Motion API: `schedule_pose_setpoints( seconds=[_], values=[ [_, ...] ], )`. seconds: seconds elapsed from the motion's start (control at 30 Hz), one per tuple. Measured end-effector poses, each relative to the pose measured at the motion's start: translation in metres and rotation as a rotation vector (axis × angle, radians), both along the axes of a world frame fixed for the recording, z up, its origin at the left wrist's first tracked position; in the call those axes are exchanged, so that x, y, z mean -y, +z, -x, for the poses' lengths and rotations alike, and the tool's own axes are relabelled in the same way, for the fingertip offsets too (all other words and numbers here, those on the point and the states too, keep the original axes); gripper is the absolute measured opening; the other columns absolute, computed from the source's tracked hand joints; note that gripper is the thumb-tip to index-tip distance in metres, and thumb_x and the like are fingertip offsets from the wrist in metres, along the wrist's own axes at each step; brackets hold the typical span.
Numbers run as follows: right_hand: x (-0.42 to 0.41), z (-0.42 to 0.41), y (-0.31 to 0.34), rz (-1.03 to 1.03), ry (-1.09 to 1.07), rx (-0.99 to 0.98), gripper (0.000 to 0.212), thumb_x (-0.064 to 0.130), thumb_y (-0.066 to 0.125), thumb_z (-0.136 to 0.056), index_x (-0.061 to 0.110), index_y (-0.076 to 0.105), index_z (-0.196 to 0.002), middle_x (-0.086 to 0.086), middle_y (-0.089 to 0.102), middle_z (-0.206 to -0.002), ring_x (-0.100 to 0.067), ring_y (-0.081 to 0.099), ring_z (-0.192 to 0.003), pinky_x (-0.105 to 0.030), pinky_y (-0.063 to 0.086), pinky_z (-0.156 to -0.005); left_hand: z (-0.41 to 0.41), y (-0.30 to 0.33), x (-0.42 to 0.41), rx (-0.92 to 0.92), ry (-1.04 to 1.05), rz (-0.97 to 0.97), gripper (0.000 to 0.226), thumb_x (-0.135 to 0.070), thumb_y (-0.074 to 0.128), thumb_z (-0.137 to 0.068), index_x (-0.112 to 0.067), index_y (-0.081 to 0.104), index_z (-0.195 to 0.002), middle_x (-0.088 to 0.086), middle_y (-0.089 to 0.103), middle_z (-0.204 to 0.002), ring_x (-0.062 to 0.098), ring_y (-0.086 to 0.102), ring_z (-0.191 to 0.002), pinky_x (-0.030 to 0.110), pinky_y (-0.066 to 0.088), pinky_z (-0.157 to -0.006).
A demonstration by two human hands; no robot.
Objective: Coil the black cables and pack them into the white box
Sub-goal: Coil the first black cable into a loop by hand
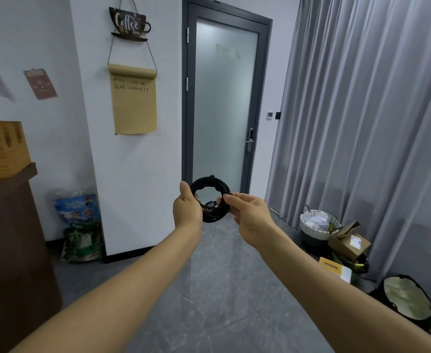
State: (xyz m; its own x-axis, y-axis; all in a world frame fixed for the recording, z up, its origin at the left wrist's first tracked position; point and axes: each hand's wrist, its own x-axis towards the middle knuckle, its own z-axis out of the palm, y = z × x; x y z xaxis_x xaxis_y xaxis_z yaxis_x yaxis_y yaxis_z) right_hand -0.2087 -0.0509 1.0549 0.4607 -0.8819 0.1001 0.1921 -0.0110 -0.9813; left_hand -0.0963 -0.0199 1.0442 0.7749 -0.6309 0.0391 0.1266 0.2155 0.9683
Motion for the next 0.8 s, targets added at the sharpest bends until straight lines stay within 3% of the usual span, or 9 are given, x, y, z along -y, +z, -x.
schedule_pose_setpoints(
  seconds=[0.07, 0.17, 0.23, 0.37, 0.47, 0.5, 0.57, 0.6, 0.8],
  values=[
    [0.001, 0.001, 0.000, 0.045, 0.021, 0.000, 0.013, 0.005, 0.057, -0.090, 0.005, 0.066, -0.081, -0.008, 0.067, -0.079, -0.011, 0.064, -0.069, -0.010, 0.044, -0.062, -0.002, 0.003, -0.003, 0.066, -0.009, -0.012, 0.052, -0.047, 0.023, -0.101, -0.016, 0.040, -0.063, -0.001, 0.041, -0.064, 0.015, 0.039, -0.060, 0.030, 0.036, -0.068],
    [0.003, 0.003, 0.001, 0.096, 0.055, -0.020, 0.013, 0.004, 0.058, -0.089, 0.004, 0.068, -0.080, -0.011, 0.069, -0.083, -0.025, 0.063, -0.084, -0.025, 0.050, -0.087, -0.007, 0.007, -0.007, 0.163, -0.016, -0.018, 0.052, -0.046, 0.022, -0.101, -0.014, 0.040, -0.063, 0.001, 0.041, -0.063, 0.016, 0.038, -0.060, 0.029, 0.035, -0.062],
    [0.003, 0.006, 0.003, 0.117, 0.081, -0.058, 0.013, 0.005, 0.058, -0.089, 0.005, 0.068, -0.080, -0.011, 0.069, -0.085, -0.027, 0.062, -0.089, -0.031, 0.048, -0.095, -0.010, 0.008, -0.009, 0.192, -0.041, -0.018, 0.053, -0.047, 0.022, -0.101, -0.014, 0.042, -0.064, 0.002, 0.042, -0.063, 0.016, 0.040, -0.061, 0.029, 0.036, -0.065],
    [-0.003, 0.009, 0.007, 0.107, 0.109, -0.045, 0.013, 0.004, 0.057, -0.090, 0.003, 0.067, -0.082, -0.012, 0.068, -0.084, -0.021, 0.061, -0.078, -0.014, 0.051, -0.069, -0.012, 0.009, -0.011, 0.186, -0.083, 0.008, 0.056, -0.048, 0.023, -0.100, -0.008, 0.052, -0.074, 0.001, 0.044, -0.061, 0.016, 0.042, -0.060, 0.027, 0.037, -0.064],
    [-0.007, 0.008, 0.004, 0.070, 0.079, 0.007, 0.013, 0.006, 0.057, -0.090, 0.003, 0.068, -0.084, -0.017, 0.066, -0.090, -0.026, 0.058, -0.085, -0.022, 0.049, -0.076, -0.008, 0.010, -0.013, 0.212, -0.103, 0.001, 0.069, -0.050, 0.022, -0.100, 0.008, 0.058, -0.111, 0.002, 0.049, -0.074, 0.027, 0.048, -0.076, 0.027, 0.037, -0.078],
    [-0.007, 0.008, 0.004, 0.062, 0.072, 0.020, 0.013, 0.007, 0.056, -0.091, 0.002, 0.068, -0.086, -0.018, 0.066, -0.091, -0.026, 0.058, -0.087, -0.024, 0.049, -0.078, -0.009, 0.010, -0.014, 0.212, -0.114, 0.000, 0.070, -0.051, 0.022, -0.099, 0.007, 0.058, -0.110, 0.004, 0.048, -0.079, 0.030, 0.049, -0.080, 0.028, 0.036, -0.080],
    [-0.009, 0.008, 0.005, 0.088, 0.070, 0.004, 0.015, 0.009, 0.055, -0.092, 0.004, 0.067, -0.086, -0.015, 0.066, -0.089, -0.024, 0.058, -0.086, -0.022, 0.050, -0.076, -0.010, 0.008, -0.013, 0.173, -0.150, 0.015, 0.063, -0.055, 0.023, -0.098, -0.006, 0.058, -0.080, 0.003, 0.045, -0.072, 0.020, 0.044, -0.069, 0.028, 0.036, -0.073],
    [-0.010, 0.009, 0.006, 0.110, 0.085, -0.016, 0.016, 0.010, 0.055, -0.093, 0.005, 0.067, -0.085, -0.014, 0.066, -0.088, -0.023, 0.059, -0.085, -0.019, 0.051, -0.074, -0.010, 0.008, -0.014, 0.133, -0.165, 0.021, 0.059, -0.057, 0.023, -0.097, -0.013, 0.049, -0.068, 0.001, 0.042, -0.065, 0.016, 0.039, -0.062, 0.028, 0.034, -0.069],
    [-0.010, 0.017, 0.009, 0.007, 0.231, -0.082, 0.013, 0.005, 0.055, -0.091, 0.000, 0.067, -0.088, -0.012, 0.070, -0.083, -0.018, 0.069, -0.077, -0.021, 0.056, -0.075, -0.011, 0.008, -0.020, 0.093, -0.290, 0.019, 0.061, -0.058, 0.019, -0.097, -0.016, 0.041, -0.059, -0.002, 0.039, -0.057, 0.013, 0.034, -0.052, 0.025, 0.032, -0.059]
  ],
)
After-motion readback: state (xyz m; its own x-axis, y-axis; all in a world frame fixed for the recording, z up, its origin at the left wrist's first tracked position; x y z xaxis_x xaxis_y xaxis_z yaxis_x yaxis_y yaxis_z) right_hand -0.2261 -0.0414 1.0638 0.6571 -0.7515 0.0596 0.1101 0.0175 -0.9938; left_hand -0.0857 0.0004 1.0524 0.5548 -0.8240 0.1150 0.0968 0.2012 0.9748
